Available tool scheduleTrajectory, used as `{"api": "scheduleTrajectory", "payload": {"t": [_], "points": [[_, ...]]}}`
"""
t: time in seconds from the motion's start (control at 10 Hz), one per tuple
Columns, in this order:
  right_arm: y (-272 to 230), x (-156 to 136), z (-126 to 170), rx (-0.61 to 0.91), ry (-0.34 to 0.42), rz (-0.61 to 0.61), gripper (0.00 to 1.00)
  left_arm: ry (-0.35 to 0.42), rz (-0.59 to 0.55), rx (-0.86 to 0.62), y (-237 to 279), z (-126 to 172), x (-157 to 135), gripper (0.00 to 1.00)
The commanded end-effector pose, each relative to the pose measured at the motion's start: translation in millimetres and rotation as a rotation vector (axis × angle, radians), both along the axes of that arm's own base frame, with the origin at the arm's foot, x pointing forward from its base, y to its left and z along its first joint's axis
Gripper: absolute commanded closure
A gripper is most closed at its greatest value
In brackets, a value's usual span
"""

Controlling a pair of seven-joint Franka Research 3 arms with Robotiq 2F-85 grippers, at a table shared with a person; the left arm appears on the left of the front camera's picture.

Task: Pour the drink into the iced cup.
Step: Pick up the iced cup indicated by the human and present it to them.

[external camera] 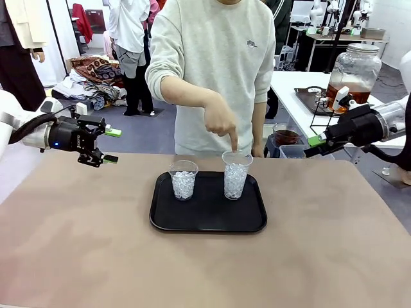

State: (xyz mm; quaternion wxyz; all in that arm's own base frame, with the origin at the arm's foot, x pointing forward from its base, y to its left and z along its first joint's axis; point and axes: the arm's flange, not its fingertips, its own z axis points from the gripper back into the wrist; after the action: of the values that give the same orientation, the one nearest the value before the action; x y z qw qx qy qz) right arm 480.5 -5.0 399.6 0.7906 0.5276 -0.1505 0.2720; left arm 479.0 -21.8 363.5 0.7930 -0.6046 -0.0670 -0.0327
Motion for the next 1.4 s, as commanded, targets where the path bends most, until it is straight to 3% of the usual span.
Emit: {"api": "scheduleTrajectory", "payload": {"t": [0.0,0.5,0.6,1.0,1.1,1.3], "points": [[-1,1,0,0.006,0.014,-0.01,0.0,-0.013,0.007,-0.011,0,-1,-1,0.0],[0,0,-1,0.0,0.001,0.0,0.0,-0.013,0.007,-0.011,0,-1,-1,0.0],[8,5,-4,0.031,-0.149,0.026,0.0,-0.013,0.007,-0.011,0,-1,-1,0.0],[34,14,-37,0.042,-0.581,0.143,0.0,-0.013,0.007,-0.011,0,-1,-1,0.0],[39,14,-43,0.054,-0.657,0.172,0.0,-0.013,0.007,-0.011,0,-1,-1,0.0],[49,17,-54,0.057,-0.737,0.192,0.0,-0.013,0.007,-0.011,0,-1,-1,0.0]]}}
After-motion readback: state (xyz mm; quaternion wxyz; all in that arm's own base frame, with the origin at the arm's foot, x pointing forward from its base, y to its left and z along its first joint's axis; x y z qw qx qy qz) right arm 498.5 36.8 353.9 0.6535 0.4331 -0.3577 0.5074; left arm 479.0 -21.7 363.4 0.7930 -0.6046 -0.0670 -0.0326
